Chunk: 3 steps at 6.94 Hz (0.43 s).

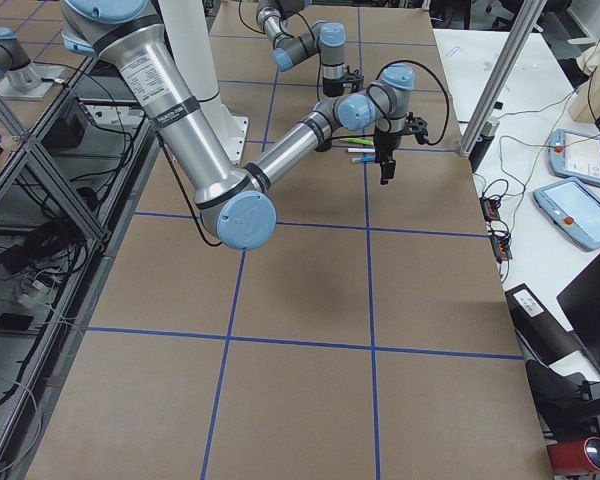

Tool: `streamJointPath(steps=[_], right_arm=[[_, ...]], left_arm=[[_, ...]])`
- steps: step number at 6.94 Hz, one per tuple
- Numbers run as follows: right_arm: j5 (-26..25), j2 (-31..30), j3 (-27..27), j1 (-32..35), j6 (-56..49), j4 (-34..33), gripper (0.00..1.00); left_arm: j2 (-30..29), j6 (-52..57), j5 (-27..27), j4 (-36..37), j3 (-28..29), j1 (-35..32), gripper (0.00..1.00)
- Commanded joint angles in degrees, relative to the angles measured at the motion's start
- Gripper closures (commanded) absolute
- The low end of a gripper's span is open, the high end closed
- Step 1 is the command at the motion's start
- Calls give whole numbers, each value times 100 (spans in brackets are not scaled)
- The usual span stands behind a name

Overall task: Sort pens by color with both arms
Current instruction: 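Lower the left gripper into the cup and grasp the yellow highlighter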

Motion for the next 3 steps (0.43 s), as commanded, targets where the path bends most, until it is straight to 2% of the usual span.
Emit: streamJointPath(steps=[1,3], right_arm=[[2,-24,-172,-3,17,290,1],[2,-24,-235,-3,35,363,1]], left_arm=[[-3,15,155,17,47,1,39],[-3,24,164,52,38,1,39]])
